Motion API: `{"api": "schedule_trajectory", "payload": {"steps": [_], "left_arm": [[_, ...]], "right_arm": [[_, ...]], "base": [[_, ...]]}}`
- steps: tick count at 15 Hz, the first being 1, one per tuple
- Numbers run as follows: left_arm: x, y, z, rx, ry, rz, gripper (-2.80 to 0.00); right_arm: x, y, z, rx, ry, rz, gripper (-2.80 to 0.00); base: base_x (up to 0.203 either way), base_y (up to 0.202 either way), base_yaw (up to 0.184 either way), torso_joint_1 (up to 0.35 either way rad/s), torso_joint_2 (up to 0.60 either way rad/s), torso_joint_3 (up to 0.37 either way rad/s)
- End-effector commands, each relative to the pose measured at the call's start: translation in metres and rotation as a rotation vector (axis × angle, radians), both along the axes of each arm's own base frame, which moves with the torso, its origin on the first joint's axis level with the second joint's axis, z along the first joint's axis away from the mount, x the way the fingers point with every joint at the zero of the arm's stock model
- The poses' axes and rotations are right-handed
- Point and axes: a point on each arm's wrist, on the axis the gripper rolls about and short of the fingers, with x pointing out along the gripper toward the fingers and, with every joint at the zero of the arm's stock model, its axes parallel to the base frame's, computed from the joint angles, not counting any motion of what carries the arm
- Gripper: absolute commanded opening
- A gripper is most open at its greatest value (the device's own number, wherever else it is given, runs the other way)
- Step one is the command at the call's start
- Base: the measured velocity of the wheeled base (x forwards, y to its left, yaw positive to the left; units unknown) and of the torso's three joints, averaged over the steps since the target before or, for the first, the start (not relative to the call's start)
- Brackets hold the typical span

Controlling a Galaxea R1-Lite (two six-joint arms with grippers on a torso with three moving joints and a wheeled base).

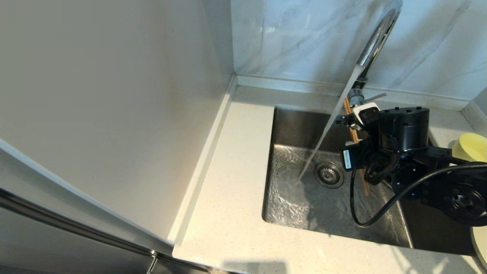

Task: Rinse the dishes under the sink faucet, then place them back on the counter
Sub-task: Rinse the chopsticks

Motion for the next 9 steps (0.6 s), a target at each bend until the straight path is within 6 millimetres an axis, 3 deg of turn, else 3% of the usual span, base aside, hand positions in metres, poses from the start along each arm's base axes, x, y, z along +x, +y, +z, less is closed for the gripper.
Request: {"api": "schedule_trajectory", "payload": {"steps": [1,9], "left_arm": [[0.0000,0.0000,0.0000,0.000,0.000,0.000,-2.80],[0.0000,0.0000,0.0000,0.000,0.000,0.000,-2.80]], "right_arm": [[-0.0021,-0.0001,0.0034,0.003,-0.012,0.000,-2.80],[-0.0042,0.0051,0.0032,0.002,-0.011,0.018,-2.80]], "base": [[0.000,0.000,0.000,0.000,0.00,0.000],[0.000,0.000,0.000,0.000,0.00,0.000]]}}
